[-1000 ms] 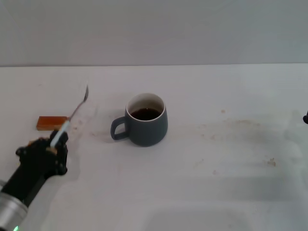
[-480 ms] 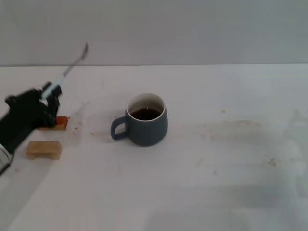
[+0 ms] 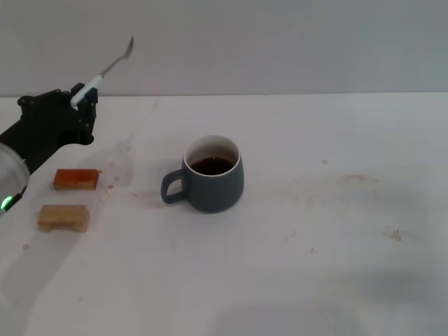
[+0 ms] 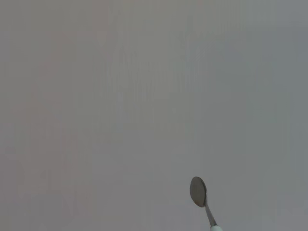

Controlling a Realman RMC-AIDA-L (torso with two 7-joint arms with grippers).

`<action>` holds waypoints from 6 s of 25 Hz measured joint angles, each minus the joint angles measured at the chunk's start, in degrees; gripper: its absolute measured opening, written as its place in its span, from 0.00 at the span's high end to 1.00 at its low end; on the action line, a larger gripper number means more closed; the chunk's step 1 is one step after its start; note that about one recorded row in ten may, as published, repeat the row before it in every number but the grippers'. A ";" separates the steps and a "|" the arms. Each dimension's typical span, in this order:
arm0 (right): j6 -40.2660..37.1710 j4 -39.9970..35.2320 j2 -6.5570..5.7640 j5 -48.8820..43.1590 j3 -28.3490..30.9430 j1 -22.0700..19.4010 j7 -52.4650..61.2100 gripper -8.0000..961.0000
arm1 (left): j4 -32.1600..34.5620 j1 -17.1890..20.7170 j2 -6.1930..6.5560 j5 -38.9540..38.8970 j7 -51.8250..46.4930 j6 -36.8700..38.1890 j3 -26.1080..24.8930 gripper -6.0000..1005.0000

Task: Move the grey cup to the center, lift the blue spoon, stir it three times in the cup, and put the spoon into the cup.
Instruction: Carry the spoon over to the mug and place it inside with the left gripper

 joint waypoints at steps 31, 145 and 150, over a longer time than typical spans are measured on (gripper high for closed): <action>-0.94 -1.52 0.61 0.00 2.66 -1.88 0.61 0.99 | -39.69 -0.56 -14.07 -7.44 49.27 -70.83 -15.71 0.86; -1.06 0.52 0.28 -0.39 0.64 -1.97 1.24 0.99 | -24.07 -18.37 -14.47 -5.49 56.07 -80.99 -10.92 0.86; -1.02 0.45 0.28 -0.35 0.56 -1.94 1.24 0.99 | -23.28 -20.20 -14.56 -5.60 56.07 -80.01 -9.47 0.85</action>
